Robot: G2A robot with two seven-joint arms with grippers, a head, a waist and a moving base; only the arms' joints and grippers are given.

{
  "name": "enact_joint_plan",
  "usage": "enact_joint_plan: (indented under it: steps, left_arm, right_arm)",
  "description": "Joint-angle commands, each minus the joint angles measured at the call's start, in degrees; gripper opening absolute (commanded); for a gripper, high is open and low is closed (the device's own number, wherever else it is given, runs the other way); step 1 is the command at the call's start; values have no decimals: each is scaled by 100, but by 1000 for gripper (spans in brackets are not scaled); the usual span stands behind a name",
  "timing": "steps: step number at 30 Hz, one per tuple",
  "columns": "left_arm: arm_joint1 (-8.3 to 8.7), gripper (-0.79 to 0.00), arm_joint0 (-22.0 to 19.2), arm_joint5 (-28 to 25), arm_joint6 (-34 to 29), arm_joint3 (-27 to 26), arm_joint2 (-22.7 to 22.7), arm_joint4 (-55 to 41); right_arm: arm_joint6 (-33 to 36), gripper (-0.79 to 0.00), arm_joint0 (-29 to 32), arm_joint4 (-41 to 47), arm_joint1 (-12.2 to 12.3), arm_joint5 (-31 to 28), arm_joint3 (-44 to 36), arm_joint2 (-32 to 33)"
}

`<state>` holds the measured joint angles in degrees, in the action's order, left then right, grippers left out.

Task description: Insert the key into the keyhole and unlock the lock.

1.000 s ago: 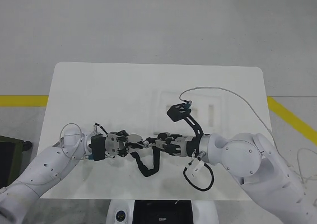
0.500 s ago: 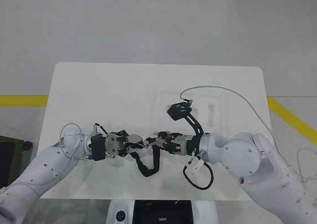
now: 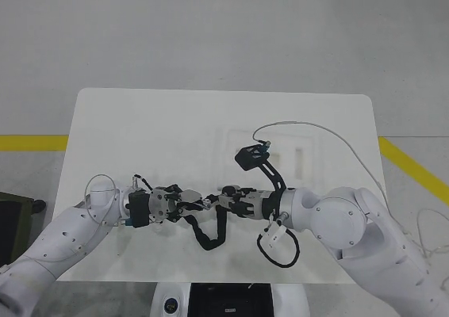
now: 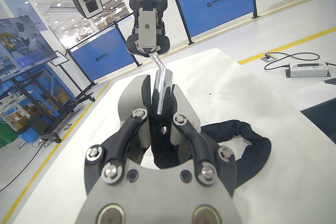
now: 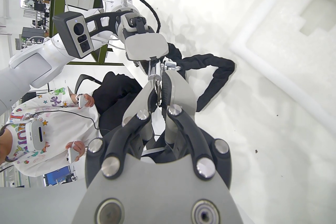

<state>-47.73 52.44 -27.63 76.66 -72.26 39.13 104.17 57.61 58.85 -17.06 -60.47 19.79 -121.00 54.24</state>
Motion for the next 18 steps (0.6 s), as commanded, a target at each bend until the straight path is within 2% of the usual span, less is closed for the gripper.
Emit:
enact_joint_plan:
  steps: [1, 18]
  left_arm:
    - [0, -785, 0, 0, 0, 0, 0, 0]
    - [-6, -785, 40, 39, -123, -48, 10, -44]
  right_arm:
    - [-1, -785, 2, -2, -2, 0, 0, -1]
    - [-39, -785, 121, -71, -12, -55, -45, -11]
